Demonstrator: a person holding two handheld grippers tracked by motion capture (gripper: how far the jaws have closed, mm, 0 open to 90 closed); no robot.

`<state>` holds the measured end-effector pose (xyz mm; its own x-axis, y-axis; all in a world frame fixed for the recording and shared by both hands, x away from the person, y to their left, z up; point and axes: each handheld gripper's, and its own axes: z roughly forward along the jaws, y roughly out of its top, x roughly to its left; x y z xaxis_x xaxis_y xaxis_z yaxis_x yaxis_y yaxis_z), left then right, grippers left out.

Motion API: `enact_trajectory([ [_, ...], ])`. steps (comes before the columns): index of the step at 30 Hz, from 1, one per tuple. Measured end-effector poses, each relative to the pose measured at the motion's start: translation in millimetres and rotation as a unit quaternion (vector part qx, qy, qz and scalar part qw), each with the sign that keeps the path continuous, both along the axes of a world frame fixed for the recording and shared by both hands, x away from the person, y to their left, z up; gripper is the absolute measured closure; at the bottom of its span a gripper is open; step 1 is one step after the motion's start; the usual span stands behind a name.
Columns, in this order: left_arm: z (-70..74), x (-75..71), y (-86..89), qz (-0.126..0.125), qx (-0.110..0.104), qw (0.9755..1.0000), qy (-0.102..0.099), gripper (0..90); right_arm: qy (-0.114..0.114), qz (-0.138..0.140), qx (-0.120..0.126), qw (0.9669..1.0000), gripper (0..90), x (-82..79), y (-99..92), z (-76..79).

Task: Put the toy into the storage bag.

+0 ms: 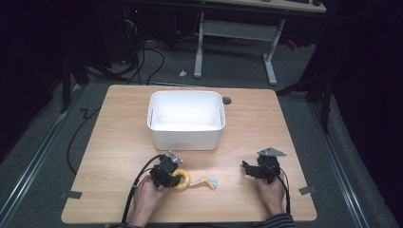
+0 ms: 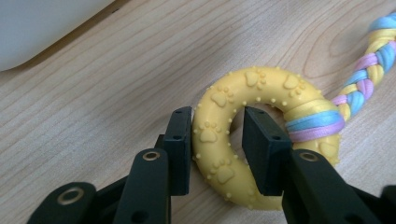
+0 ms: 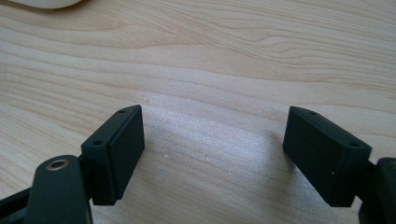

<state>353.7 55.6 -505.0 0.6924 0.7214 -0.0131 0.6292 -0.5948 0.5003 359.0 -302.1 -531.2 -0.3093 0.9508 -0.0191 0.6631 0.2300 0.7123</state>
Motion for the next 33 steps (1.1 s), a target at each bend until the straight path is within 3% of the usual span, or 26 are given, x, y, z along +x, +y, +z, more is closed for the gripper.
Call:
enact_trajectory([
  [3, 0.6, -0.8, 1.5, -0.001, -0.003, 1.0, -0.005, 65.0, 0.0, 0.0, 0.0, 1.0, 20.7, 0.0, 0.0, 0.0],
  [7, 3.6, -2.2, 7.4, -0.004, -0.026, 0.9997, -0.002, 67.0, 0.0, 0.001, 0.0, 1.0, 20.8, 0.0, -0.1, 0.0],
  [11, 3.8, -3.3, 8.6, -0.007, -0.025, 0.9997, -0.004, 67.3, 0.0, 0.001, 0.0, 1.0, 20.7, 0.0, 0.0, 0.0],
  [13, 6.2, -4.6, 9.8, -0.006, -0.039, 0.9992, -0.002, 67.7, 0.0, 0.001, 0.0, 1.0, 20.8, 0.0, 0.0, 0.0],
  [17, 10.3, -5.4, 10.4, -0.008, -0.043, 0.999, -0.004, 67.9, 0.0, 0.002, 0.0, 1.0, 20.8, 0.0, 0.0, 0.0],
  [26, 28.2, -6.6, 14.7, -0.016, -0.048, 0.9987, -0.009, 68.1, 0.0, 0.002, 0.0, 1.0, 20.8, -0.1, 0.0, 0.0],
  [33, 48.2, -10.2, 25.4, -0.001, -0.074, 0.9971, -0.018, 68.1, 0.0, 0.004, -0.002, 1.0, 20.8, -0.1, -0.2, 0.0],
])
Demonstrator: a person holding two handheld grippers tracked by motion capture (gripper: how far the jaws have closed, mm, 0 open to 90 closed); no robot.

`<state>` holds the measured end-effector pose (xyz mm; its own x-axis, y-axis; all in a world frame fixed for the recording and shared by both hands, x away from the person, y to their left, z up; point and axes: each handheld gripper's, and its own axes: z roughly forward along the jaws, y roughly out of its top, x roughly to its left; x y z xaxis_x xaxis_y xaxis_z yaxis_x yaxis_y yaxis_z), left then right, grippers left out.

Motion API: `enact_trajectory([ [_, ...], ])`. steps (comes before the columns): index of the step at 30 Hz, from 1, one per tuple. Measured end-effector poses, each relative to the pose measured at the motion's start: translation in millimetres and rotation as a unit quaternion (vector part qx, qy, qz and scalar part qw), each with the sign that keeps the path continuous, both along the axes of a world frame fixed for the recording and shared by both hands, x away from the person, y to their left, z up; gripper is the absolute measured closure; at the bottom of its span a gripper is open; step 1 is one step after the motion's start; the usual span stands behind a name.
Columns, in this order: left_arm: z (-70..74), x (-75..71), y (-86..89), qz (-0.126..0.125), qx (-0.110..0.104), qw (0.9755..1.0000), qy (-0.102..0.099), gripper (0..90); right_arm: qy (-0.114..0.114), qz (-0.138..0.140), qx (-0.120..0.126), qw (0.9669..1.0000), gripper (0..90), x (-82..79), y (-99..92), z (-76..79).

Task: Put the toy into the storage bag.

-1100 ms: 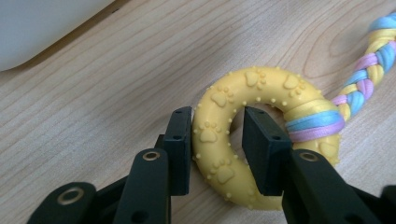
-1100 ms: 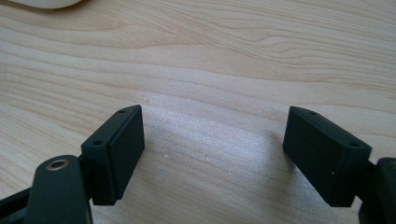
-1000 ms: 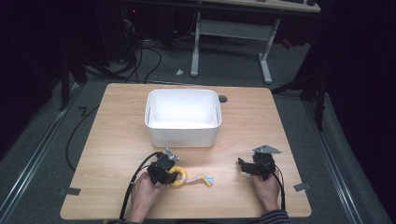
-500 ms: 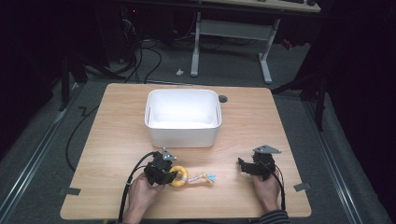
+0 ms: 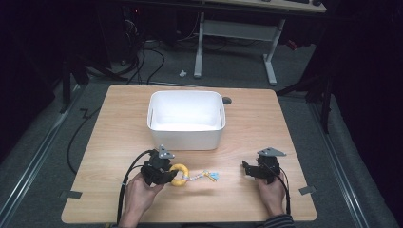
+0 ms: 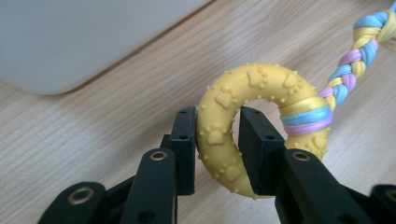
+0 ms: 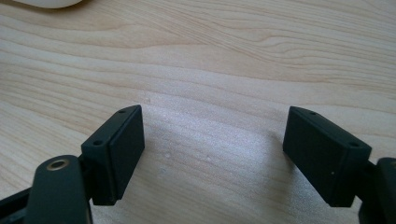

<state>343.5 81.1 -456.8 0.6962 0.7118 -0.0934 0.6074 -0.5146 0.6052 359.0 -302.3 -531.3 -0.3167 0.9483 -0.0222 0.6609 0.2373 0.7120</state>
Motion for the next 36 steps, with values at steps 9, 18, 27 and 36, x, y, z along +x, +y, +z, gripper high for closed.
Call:
enact_trajectory([
  [9, 28.8, -3.4, 11.0, -0.006, -0.021, 0.9997, -0.011, 68.1, 0.0, 0.001, 0.0, 1.0, 20.8, 0.0, 0.1, 0.0],
  [18, 61.8, -1.2, 19.1, -0.02, -0.039, 0.9985, -0.033, 68.1, 0.0, 0.0, 0.0, 1.0, 20.8, -0.1, 0.1, 0.0],
  [27, 86.5, 5.0, 21.5, -0.023, -0.056, 0.9974, -0.039, 68.1, 0.001, 0.0, 0.001, 1.0, 20.8, -0.2, 0.3, 0.1],
  [36, 106.1, 16.1, 21.8, -0.024, -0.067, 0.9963, -0.049, 68.1, 0.001, -0.001, 0.002, 1.0, 20.8, -0.4, 0.5, 0.1],
])
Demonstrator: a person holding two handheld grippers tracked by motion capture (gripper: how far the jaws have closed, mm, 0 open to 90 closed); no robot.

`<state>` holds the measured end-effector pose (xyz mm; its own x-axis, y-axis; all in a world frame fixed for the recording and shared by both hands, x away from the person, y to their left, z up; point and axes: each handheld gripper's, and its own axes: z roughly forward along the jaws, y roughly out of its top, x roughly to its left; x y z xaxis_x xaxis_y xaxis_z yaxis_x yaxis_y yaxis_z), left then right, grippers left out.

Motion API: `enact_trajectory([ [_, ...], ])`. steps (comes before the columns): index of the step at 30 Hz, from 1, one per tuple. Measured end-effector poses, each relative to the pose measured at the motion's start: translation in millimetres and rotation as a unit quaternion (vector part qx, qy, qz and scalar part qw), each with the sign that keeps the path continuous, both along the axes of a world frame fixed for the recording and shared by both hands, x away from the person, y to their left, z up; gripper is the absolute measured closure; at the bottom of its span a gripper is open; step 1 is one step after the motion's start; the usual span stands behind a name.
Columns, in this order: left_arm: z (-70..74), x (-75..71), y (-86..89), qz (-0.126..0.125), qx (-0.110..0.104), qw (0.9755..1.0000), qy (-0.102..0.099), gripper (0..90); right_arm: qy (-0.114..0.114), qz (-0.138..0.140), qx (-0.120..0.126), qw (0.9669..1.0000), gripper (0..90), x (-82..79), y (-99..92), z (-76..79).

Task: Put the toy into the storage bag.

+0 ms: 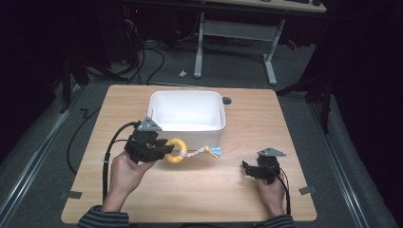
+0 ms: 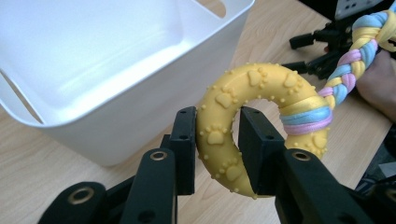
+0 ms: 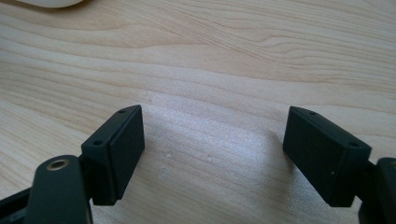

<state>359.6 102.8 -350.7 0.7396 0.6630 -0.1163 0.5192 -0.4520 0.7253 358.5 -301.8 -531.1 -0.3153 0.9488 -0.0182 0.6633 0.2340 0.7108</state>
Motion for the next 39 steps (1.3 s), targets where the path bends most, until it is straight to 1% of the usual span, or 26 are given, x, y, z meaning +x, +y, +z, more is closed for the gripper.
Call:
enact_trajectory([
  [2, 7.1, 5.9, 0.8, 0.001, -0.003, 1.0, -0.001, 68.1, 0.0, 0.0, 0.0, 1.0, 20.8, 0.0, 0.1, 0.0],
  [4, 8.6, 7.9, 1.0, 0.001, -0.004, 1.0, -0.001, 68.1, 0.0, 0.0, 0.0, 1.0, 20.8, 0.0, 0.0, 0.0],
  [6, 15.2, 14.0, -0.2, 0.002, -0.004, 1.0, -0.004, 68.1, 0.0, 0.0, 0.001, 1.0, 20.8, -0.1, 0.1, 0.0],
  [7, 15.2, 14.0, -0.2, 0.002, -0.004, 1.0, -0.004, 68.1, 0.0, 0.0, 0.0, 1.0, 20.8, 0.0, 0.0, 0.0],
  [8, 18.8, 18.5, -0.9, 0.001, -0.005, 1.0, -0.003, 68.2, 0.0, 0.0, 0.0, 1.0, 20.8, 0.0, 0.0, 0.0],
  [11, 23.9, 26.1, -2.9, -0.001, -0.002, 1.0, -0.001, 68.2, 0.0, 0.0, 0.0, 1.0, 20.8, 0.0, 0.0, 0.0],
  [16, 29.3, 44.5, -6.2, 0.007, 0.004, 1.0, 0.0, 68.1, 0.0, 0.0, 0.0, 1.0, 20.8, 0.0, 0.0, 0.0],
  [21, 28.5, 58.1, -7.3, 0.015, 0.006, 0.9999, 0.005, 68.1, 0.0, 0.001, 0.0, 1.0, 20.8, 0.0, 0.0, 0.0],
  [23, 25.7, 64.1, -7.2, 0.018, 0.006, 0.9998, 0.011, 68.1, 0.0, 0.0, 0.0, 1.0, 20.8, 0.0, 0.0, 0.0],
  [24, 25.7, 64.1, -7.2, 0.018, 0.006, 0.9998, 0.011, 68.1, 0.0, 0.0, 0.0, 1.0, 20.8, 0.0, 0.0, 0.0],
  [25, 22.6, 69.1, -7.7, 0.025, 0.008, 0.9995, 0.014, 68.1, 0.0, 0.0, 0.001, 1.0, 20.8, 0.0, 0.1, 0.0],
  [28, 20.1, 74.4, -7.8, 0.029, 0.008, 0.9994, 0.017, 68.1, 0.0, 0.001, 0.001, 1.0, 20.8, 0.0, 0.0, 0.0],
  [29, 18.4, 79.0, -8.1, 0.035, 0.003, 0.9992, 0.02, 68.1, 0.0, 0.0, 0.001, 1.0, 20.8, 0.0, 0.1, 0.0],
  [30, 17.6, 82.0, -8.1, 0.036, 0.002, 0.9991, 0.023, 68.1, 0.0, 0.0, 0.0, 1.0, 20.8, 0.0, 0.0, 0.0],
  [31, 16.9, 85.5, -8.7, 0.039, 0.004, 0.9989, 0.025, 68.1, 0.0, 0.001, 0.0, 1.0, 20.8, 0.1, 0.0, 0.0],
  [32, 16.9, 85.5, -8.7, 0.039, 0.004, 0.9989, 0.025, 68.1, 0.0, 0.001, 0.0, 1.0, 20.8, 0.1, 0.0, 0.0],
  [33, 15.8, 91.0, -11.5, 0.044, 0.011, 0.9986, 0.025, 68.1, 0.0, 0.001, 0.0, 1.0, 20.8, 0.1, -0.1, -0.1],
  [34, 15.8, 91.0, -11.5, 0.044, 0.011, 0.9986, 0.025, 68.1, 0.0, 0.001, 0.0, 1.0, 20.8, 0.1, -0.1, -0.1],
  [36, 14.7, 96.4, -15.3, 0.048, 0.02, 0.9983, 0.027, 68.1, 0.0, 0.001, 0.0, 1.0, 20.8, 0.1, -0.1, 0.0],
  [37, 13.4, 100.2, -18.2, 0.049, 0.023, 0.9981, 0.03, 68.1, 0.0, 0.0, 0.0, 1.0, 20.8, 0.0, 0.0, 0.0],
  [39, 12.6, 103.1, -20.9, 0.053, 0.025, 0.9978, 0.03, 68.1, -0.001, 0.001, 0.0, 1.0, 20.8, 0.1, 0.0, -0.1],
])
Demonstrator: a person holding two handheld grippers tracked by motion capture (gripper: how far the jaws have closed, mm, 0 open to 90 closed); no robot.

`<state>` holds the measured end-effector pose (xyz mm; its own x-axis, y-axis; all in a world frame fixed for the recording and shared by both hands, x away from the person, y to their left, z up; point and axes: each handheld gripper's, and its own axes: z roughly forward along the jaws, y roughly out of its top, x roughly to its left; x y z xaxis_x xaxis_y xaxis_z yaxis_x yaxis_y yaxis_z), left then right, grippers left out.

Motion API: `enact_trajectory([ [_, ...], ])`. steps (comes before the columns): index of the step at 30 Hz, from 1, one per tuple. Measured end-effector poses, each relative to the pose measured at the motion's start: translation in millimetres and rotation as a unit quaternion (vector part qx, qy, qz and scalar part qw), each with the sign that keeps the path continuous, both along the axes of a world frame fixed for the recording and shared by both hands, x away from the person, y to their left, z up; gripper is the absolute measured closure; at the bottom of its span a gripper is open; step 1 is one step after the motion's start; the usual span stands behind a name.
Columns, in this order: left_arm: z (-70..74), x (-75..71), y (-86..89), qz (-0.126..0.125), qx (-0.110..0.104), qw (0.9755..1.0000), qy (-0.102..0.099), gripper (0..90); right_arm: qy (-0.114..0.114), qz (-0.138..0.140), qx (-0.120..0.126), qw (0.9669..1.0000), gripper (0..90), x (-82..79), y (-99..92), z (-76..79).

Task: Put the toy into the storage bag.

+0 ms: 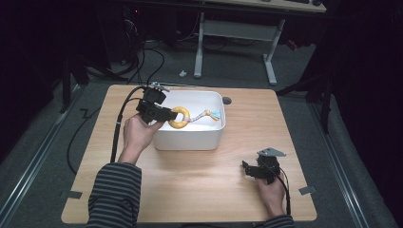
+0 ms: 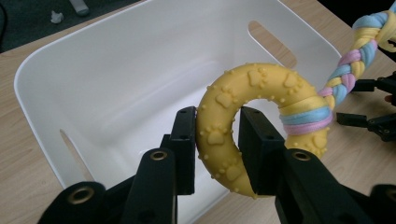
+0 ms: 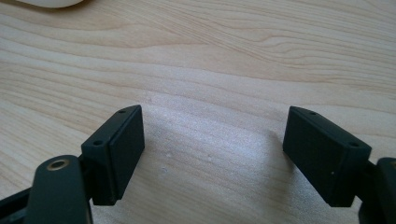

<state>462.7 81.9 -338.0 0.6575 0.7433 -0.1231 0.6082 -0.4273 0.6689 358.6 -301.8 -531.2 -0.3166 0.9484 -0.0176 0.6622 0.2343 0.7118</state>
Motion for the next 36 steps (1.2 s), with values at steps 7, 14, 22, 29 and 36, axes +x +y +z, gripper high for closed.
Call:
enact_trajectory([
  [7, -12.0, 12.6, -7.1, 0.006, 0.004, 0.9999, 0.014, 68.1, 0.0, 0.0, 0.0, 1.0, 20.8, -0.1, 0.1, 0.0],
  [14, -18.3, 20.1, -8.6, 0.018, 0.011, 0.9995, 0.024, 68.1, 0.0, 0.0, 0.0, 1.0, 20.8, -0.1, 0.1, 0.1],
  [22, -24.9, 26.2, -12.0, 0.02, 0.02, 0.999, 0.035, 68.1, 0.001, 0.001, 0.001, 1.0, 20.8, -0.2, 0.2, 0.1],
  [29, -29.9, 29.5, -14.6, 0.024, 0.027, 0.9986, 0.039, 68.1, 0.0, 0.001, 0.001, 1.0, 20.9, -0.2, 0.3, 0.0],
  [36, -35.3, 32.1, -18.5, 0.023, 0.041, 0.9979, 0.045, 68.0, 0.0, 0.001, 0.0, 1.0, 20.8, -0.2, 0.2, 0.0],
])
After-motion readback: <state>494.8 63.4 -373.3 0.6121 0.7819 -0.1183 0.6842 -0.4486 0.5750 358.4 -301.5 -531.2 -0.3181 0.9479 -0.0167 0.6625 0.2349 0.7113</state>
